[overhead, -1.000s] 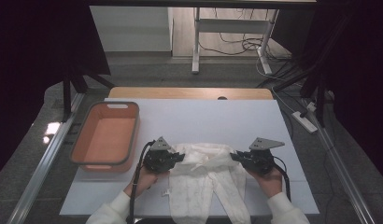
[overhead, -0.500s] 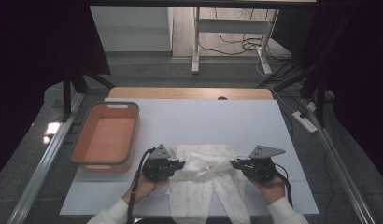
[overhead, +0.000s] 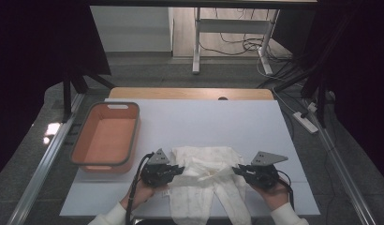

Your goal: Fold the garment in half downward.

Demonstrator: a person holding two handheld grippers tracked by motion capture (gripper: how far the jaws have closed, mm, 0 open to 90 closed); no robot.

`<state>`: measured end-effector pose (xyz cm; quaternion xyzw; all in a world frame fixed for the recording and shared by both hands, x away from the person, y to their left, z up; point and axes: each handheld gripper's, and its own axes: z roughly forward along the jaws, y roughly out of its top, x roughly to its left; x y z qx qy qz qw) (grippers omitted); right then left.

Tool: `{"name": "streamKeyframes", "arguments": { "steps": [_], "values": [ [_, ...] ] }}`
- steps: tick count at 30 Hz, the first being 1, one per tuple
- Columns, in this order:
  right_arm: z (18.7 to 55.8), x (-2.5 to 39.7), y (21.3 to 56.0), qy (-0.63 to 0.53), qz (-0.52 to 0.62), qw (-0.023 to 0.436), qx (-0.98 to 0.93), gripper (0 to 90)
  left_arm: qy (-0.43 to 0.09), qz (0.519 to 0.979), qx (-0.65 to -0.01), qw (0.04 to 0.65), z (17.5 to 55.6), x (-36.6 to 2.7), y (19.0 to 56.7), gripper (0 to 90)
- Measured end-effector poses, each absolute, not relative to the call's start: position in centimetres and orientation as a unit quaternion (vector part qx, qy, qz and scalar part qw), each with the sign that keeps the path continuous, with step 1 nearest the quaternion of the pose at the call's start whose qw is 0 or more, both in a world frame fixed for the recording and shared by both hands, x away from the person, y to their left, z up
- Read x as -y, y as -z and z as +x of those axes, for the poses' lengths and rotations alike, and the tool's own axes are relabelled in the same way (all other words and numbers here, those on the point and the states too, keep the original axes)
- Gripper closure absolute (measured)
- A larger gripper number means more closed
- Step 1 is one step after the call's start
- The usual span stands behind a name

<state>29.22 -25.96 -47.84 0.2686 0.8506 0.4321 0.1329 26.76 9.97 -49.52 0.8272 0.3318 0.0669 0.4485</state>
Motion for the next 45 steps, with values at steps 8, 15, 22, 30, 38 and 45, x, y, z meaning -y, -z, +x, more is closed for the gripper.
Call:
{"name": "streamKeyframes", "arguments": {
  "steps": [8,15,22,30,38,45],
  "values": [
    [28.5,26.3,46.7,-0.473,0.27,0.143,-0.827,49.9,-0.079,0.806,-0.347,0.473,27.2,-10.8,48.5,52.7],
    [30.4,26.7,46.7,-0.469,0.301,0.145,-0.818,42.8,-0.092,0.803,-0.365,0.462,28.9,-10.2,48.2,49.1],
    [33.2,25.5,46.4,-0.45,0.316,0.15,-0.822,41.8,-0.099,0.803,-0.391,0.439,31.4,-9.4,48.8,47.2],
    [36.3,23.4,46.9,-0.425,0.309,0.136,-0.84,41.7,-0.109,0.806,-0.393,0.43,33.9,-9.0,47.9,45.2],
    [38.2,22.7,47.7,-0.418,0.319,0.128,-0.841,40.3,-0.111,0.801,-0.408,0.423,35.5,-8.8,47.8,44.7],
    [37.7,23.5,48.2,-0.395,0.319,0.134,-0.851,38.7,-0.118,0.805,-0.407,0.415,35.1,-8.8,47.8,43.6]
  ]
}}
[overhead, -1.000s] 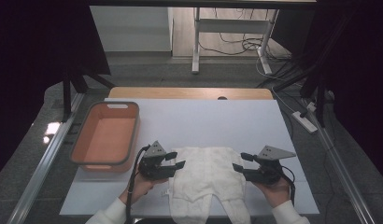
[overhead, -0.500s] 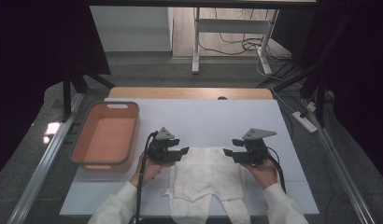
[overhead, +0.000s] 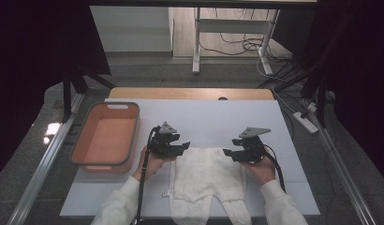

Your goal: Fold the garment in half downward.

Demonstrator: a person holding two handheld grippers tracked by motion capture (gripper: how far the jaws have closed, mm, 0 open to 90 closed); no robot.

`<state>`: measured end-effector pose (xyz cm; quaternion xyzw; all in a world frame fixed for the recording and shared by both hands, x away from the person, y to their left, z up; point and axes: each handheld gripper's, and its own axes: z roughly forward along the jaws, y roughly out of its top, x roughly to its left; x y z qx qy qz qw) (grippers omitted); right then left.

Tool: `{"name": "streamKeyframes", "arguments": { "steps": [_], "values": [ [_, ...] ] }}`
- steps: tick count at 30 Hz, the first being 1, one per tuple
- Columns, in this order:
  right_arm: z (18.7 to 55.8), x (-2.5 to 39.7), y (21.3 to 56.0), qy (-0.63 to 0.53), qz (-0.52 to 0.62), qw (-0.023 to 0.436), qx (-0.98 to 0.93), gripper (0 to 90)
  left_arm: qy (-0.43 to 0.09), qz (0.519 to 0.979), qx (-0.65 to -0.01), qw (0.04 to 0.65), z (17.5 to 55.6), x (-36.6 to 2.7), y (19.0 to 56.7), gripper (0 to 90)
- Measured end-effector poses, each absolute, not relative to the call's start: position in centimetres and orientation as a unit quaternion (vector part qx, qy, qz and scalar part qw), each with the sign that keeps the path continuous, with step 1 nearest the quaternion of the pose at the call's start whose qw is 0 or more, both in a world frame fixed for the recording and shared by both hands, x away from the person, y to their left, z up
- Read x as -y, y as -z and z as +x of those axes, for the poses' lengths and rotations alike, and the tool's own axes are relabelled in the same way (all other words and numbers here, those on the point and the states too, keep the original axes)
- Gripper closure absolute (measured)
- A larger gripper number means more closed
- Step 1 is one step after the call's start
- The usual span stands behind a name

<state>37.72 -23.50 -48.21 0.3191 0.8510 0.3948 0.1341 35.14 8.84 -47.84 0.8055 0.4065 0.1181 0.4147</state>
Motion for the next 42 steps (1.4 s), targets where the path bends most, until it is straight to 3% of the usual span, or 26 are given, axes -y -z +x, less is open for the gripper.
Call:
{"name": "streamKeyframes", "arguments": {
  "steps": [35,42],
  "values": [
    [38.6,24.4,50.9,-0.334,0.358,0.135,-0.861,34.9,-0.073,0.822,-0.434,0.361,36.7,-9.9,52.1,42.8],
    [38.5,24.1,51.3,-0.32,0.351,0.134,-0.87,40.0,-0.062,0.838,-0.421,0.342,36.6,-9.0,53.2,45.7]
  ]
}}
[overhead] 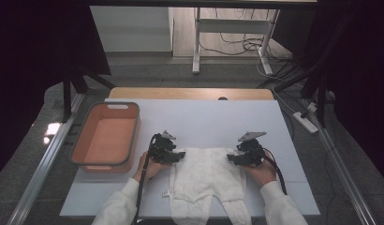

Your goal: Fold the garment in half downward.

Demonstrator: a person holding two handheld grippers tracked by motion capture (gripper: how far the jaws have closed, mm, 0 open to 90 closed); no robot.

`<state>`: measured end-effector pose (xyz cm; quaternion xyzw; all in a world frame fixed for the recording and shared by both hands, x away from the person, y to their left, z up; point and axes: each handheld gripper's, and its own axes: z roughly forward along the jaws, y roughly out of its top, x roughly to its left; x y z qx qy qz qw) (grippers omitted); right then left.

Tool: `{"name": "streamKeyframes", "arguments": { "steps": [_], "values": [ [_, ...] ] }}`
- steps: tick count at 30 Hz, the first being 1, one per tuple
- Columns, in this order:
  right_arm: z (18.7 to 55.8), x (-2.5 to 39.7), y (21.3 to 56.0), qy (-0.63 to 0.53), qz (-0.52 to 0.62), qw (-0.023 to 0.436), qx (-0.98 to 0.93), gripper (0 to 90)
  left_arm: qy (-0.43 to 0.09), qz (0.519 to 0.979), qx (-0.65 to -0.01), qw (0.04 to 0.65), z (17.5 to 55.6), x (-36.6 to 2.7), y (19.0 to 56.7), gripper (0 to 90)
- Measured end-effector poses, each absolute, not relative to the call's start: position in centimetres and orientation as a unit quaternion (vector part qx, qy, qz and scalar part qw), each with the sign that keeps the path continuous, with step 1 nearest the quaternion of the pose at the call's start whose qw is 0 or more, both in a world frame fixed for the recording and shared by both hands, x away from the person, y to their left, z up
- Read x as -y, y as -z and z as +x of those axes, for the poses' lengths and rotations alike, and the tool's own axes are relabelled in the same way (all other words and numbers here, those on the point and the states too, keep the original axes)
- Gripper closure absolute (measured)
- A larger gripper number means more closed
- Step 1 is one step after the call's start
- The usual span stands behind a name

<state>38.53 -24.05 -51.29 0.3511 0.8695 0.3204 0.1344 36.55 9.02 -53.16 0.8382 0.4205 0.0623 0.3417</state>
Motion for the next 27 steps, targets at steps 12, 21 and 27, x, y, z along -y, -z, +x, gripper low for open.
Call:
{"name": "streamKeyframes", "arguments": {
  "steps": [12,21,27],
  "values": [
    [38.1,23.5,51.4,-0.324,0.327,0.107,-0.881,77.6,-0.061,0.845,-0.401,0.348,36.0,-8.7,53.3,82.6],
    [37.7,23.5,50.2,-0.347,0.317,0.144,-0.871,83.7,-0.081,0.822,-0.408,0.388,35.9,-9.7,51.8,84.4],
    [37.8,23.5,49.6,-0.365,0.32,0.156,-0.86,83.7,-0.093,0.81,-0.415,0.403,36.0,-10.0,51.2,84.5]
  ]
}}
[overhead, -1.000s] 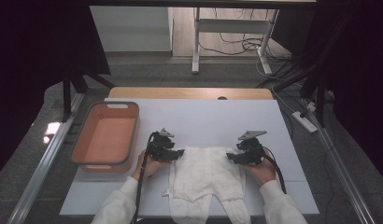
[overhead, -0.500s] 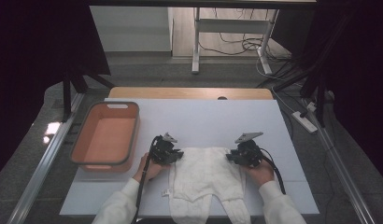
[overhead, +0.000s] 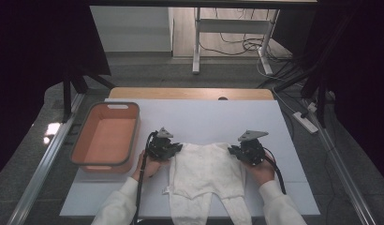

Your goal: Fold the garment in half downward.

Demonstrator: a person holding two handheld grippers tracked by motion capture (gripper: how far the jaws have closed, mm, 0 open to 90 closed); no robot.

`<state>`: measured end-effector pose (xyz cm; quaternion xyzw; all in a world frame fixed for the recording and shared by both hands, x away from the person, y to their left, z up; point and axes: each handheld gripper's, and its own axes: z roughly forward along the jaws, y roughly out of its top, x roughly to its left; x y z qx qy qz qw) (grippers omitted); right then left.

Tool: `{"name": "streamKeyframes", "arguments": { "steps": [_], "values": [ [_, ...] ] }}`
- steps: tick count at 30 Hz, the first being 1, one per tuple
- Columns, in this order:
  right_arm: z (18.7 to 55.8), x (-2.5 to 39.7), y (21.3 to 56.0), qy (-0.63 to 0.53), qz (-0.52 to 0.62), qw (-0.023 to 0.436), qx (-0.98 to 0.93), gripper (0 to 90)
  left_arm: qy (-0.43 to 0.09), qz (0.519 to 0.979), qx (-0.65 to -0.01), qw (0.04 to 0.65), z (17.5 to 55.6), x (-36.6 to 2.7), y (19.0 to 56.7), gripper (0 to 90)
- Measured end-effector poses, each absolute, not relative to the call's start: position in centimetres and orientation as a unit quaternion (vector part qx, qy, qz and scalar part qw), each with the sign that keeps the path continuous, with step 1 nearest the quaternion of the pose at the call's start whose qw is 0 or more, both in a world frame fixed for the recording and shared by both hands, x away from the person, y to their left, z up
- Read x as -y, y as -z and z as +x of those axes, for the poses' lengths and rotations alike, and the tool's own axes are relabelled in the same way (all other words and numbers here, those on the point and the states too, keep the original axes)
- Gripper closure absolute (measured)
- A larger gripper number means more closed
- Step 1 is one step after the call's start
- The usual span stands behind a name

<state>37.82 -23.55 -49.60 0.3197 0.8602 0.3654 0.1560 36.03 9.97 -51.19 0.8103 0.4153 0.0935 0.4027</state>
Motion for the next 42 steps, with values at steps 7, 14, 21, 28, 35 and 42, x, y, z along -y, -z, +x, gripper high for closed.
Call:
{"name": "streamKeyframes", "arguments": {
  "steps": [7,14,21,28,35,42],
  "values": [
    [38.2,23.2,49.3,-0.372,0.321,0.167,-0.855,83.7,-0.101,0.802,-0.422,0.411,36.4,-10.2,50.9,84.4],
    [38.8,23.2,49.2,-0.374,0.325,0.178,-0.85,83.6,-0.105,0.8,-0.422,0.414,37.2,-10.0,50.6,84.3],
    [39.8,23.5,49.2,-0.377,0.331,0.182,-0.846,83.6,-0.107,0.798,-0.421,0.418,38.0,-9.8,50.4,84.3],
    [40.3,23.5,49.3,-0.376,0.331,0.187,-0.845,83.6,-0.11,0.797,-0.419,0.42,38.5,-9.7,50.3,84.3],
    [40.8,23.6,48.8,-0.394,0.34,0.181,-0.835,83.6,-0.12,0.8,-0.414,0.418,39.1,-9.6,50.3,84.3],
    [41.4,23.7,48.6,-0.392,0.344,0.189,-0.832,83.6,-0.127,0.796,-0.41,0.427,39.8,-9.6,49.9,84.2]
  ]
}}
